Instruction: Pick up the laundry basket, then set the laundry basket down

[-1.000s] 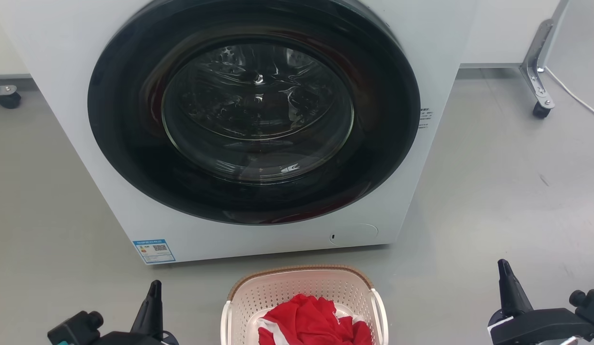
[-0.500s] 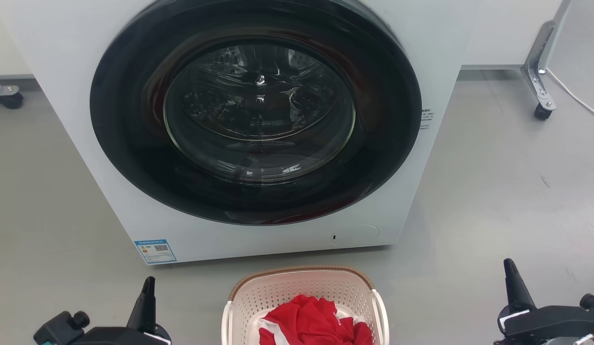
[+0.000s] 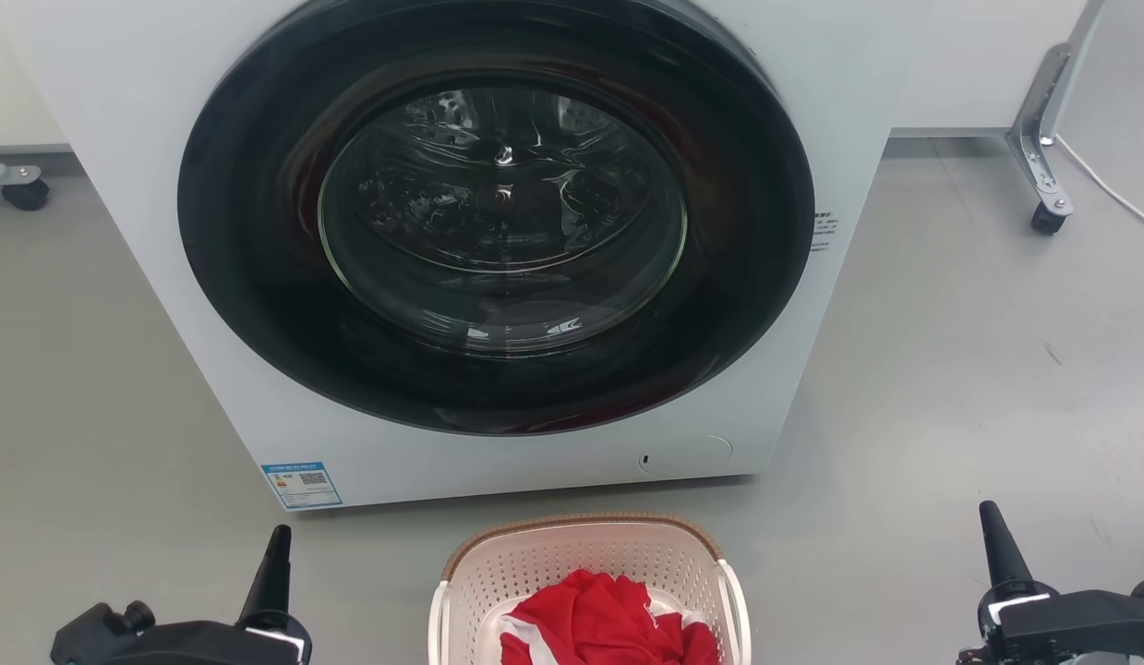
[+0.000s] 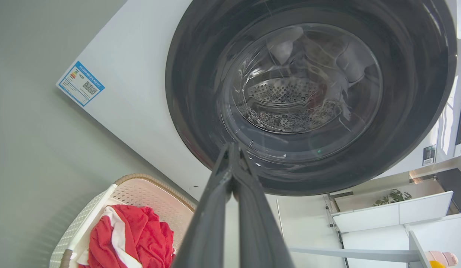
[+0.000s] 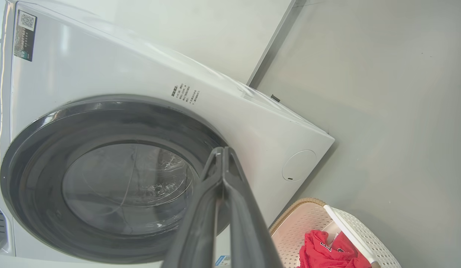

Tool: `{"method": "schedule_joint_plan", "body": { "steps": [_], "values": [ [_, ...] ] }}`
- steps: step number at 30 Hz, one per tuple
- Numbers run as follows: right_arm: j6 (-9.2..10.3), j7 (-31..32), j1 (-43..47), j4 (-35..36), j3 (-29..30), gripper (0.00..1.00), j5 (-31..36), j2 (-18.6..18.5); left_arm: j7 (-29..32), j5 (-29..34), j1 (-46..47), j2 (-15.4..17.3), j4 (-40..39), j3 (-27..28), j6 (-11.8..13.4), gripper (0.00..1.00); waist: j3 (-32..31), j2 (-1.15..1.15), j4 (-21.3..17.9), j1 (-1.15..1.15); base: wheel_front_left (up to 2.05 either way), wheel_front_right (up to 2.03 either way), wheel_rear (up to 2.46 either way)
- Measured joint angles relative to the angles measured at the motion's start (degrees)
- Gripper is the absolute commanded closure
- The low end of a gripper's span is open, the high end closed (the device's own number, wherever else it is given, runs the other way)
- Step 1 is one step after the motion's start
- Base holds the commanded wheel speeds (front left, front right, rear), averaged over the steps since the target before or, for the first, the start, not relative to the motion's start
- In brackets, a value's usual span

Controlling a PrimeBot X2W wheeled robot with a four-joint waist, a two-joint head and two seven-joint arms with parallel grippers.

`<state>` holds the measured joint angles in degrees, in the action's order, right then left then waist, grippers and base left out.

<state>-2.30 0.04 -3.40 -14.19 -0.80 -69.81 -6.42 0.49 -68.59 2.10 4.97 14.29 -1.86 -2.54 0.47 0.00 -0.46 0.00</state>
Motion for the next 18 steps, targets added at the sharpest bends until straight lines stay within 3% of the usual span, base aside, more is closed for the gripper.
{"method": "schedule_joint_plan", "body": {
  "steps": [18],
  "values": [
    [-2.42,3.6,-0.8,-1.6,4.8,1.00,-12.2,2.1,3.5,-13.1,1.2,-1.4,1.6,3.9,-2.6,1.00,-0.2,0.00,0.3,0.00,0.00,0.00,0.00]
  ]
}}
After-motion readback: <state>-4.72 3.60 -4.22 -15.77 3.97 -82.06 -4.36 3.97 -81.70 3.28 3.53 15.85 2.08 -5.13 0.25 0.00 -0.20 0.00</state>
